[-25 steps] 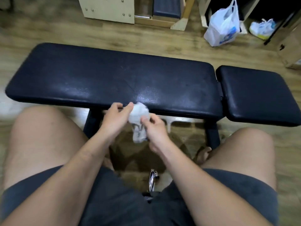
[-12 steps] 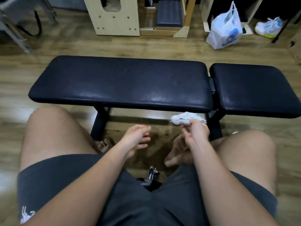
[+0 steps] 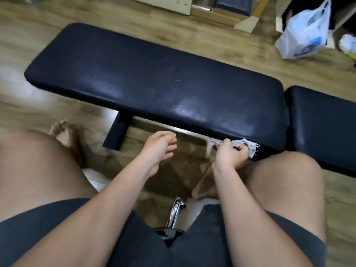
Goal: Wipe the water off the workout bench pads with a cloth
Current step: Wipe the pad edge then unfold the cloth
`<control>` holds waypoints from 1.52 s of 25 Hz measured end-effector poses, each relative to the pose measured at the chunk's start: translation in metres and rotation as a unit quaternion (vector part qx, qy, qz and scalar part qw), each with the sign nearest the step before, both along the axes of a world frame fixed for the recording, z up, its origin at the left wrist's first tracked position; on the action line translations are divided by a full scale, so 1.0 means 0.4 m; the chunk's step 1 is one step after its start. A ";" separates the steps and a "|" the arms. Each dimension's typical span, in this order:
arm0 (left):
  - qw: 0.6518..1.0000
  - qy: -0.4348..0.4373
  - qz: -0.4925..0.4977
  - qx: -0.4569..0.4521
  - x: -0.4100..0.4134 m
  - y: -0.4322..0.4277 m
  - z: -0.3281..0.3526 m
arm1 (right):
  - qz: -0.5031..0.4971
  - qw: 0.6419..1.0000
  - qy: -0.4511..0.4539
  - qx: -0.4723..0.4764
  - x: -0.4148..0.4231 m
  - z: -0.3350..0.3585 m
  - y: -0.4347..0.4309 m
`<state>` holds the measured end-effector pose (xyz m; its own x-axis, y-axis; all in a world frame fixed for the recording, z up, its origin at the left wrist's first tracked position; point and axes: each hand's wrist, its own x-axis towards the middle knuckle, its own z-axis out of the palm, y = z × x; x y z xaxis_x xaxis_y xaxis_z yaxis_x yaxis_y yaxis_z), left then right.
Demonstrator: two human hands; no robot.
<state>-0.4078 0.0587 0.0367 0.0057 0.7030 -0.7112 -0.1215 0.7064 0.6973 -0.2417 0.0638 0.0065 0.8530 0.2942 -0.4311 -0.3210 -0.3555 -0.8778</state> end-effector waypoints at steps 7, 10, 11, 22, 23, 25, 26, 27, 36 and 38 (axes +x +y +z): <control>0.994 -0.096 0.059 0.002 -0.057 0.094 -0.058 | 0.200 0.965 -0.160 -0.046 -0.324 0.014 0.059; 0.955 -0.128 0.267 -0.034 -0.162 0.126 -0.075 | 0.279 0.939 -0.197 -0.047 -0.466 0.016 0.107; 0.939 -0.132 0.314 -0.040 -0.198 0.132 -0.083 | 0.305 0.926 -0.218 -0.057 -0.510 0.020 0.117; 0.823 -0.160 0.543 0.045 -0.648 0.268 -0.107 | 0.507 0.795 -0.332 -0.001 -0.999 0.024 0.296; 0.812 -0.170 0.556 0.050 -0.699 0.288 -0.106 | 0.518 0.789 -0.331 0.005 -1.049 0.023 0.321; 0.789 -0.187 0.582 0.063 -0.801 0.321 -0.100 | 0.537 0.775 -0.333 0.022 -1.147 0.016 0.359; 0.775 -0.198 0.596 0.069 -0.844 0.335 -0.103 | 0.554 0.761 -0.337 0.030 -1.193 0.014 0.376; 0.763 -0.204 0.608 0.082 -0.883 0.350 -0.101 | 0.576 0.740 -0.346 0.042 -1.240 0.015 0.397; 0.837 0.339 0.358 0.237 -0.841 0.364 -0.049 | 0.802 0.197 -0.536 0.176 -1.258 0.197 0.743; 0.819 0.453 0.215 0.280 -0.736 0.315 -0.070 | 0.842 0.090 -0.521 0.109 -1.213 0.151 0.716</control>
